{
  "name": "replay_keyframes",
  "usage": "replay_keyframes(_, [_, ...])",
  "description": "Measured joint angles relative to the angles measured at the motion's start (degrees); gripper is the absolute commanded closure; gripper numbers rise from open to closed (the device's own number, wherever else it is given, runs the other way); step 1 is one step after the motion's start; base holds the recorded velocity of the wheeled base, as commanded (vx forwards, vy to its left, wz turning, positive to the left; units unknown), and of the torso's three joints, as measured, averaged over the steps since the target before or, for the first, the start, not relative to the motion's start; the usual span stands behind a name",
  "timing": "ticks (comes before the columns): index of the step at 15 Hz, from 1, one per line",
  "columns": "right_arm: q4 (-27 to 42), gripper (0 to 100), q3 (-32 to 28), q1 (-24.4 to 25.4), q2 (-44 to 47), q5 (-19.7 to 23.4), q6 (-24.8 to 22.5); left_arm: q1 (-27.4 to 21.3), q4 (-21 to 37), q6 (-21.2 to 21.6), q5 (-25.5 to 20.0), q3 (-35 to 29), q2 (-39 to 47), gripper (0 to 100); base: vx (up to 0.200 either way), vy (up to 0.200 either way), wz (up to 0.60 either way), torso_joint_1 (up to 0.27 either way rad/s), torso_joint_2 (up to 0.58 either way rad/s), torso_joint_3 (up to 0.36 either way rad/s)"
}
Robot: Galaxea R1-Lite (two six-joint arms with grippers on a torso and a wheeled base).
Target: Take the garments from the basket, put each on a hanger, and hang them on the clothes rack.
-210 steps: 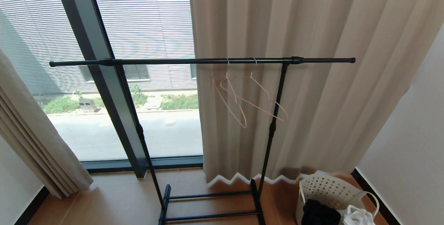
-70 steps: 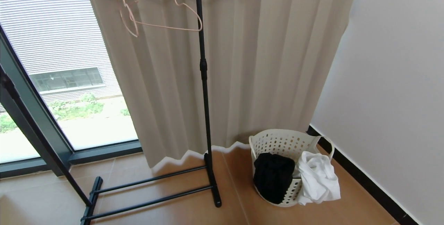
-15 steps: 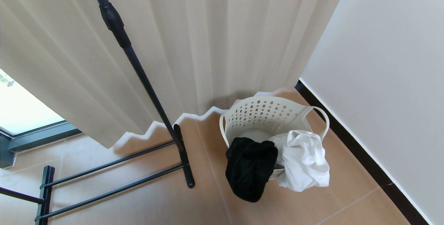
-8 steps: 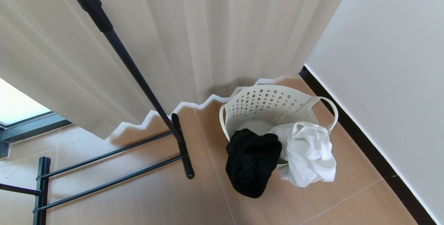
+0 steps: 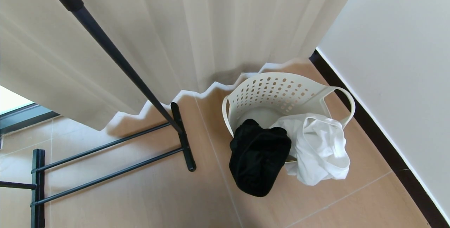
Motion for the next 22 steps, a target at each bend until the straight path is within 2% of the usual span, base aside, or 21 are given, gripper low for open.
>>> replay_keyframes(17, [0.33,0,0.0,0.11,0.62,-0.32,0.48,0.0,0.06,-0.02,-0.02,0.0,0.0,0,0.0,0.0,0.0,0.0,0.0,0.0])
replay_keyframes(21, [-2.07,0,-0.16,0.66,10.75,-0.38,-0.29,0.0,0.06,-0.11,-0.02,0.0,0.0,0,0.0,0.0,0.0,0.0,0.0,0.0])
replay_keyframes(22, [-2.88,0,-0.9,0.88,14.13,-0.35,-2.43,0.0,0.09,-0.11,-0.02,0.0,0.0,0,0.0,0.0,0.0,0.0,0.0,0.0])
